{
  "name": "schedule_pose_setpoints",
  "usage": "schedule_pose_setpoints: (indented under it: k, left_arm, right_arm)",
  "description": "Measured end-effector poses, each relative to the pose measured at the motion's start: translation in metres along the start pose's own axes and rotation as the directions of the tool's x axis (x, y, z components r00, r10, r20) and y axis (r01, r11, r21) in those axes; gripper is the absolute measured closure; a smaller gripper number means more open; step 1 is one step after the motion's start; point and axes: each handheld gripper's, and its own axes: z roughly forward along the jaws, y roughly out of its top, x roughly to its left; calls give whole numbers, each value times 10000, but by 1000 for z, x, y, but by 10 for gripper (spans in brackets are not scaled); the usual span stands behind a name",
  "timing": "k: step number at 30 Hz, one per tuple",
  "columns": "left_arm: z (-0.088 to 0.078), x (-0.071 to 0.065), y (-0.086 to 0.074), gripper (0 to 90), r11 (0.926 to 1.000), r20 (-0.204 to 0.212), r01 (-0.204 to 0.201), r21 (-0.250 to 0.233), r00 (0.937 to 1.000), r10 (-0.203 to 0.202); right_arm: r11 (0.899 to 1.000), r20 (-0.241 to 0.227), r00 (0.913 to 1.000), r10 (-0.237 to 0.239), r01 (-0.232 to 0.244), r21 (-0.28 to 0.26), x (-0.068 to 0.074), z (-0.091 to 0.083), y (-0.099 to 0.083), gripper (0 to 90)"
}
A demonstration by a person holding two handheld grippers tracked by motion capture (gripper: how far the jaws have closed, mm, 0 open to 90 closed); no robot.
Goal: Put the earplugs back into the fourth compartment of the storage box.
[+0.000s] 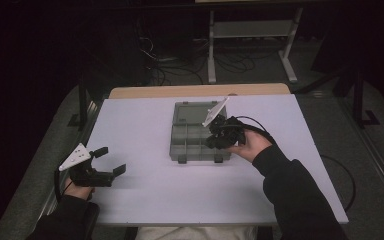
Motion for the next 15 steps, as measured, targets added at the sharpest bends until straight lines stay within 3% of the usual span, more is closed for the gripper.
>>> schedule_pose_setpoints:
  k: [15]
  left_arm:
    - [0,0,0,0,10000,21,12,-2,10000,-12]
  right_arm:
    - [9959,317,9955,896,-899,95,-34,13,-5,790]
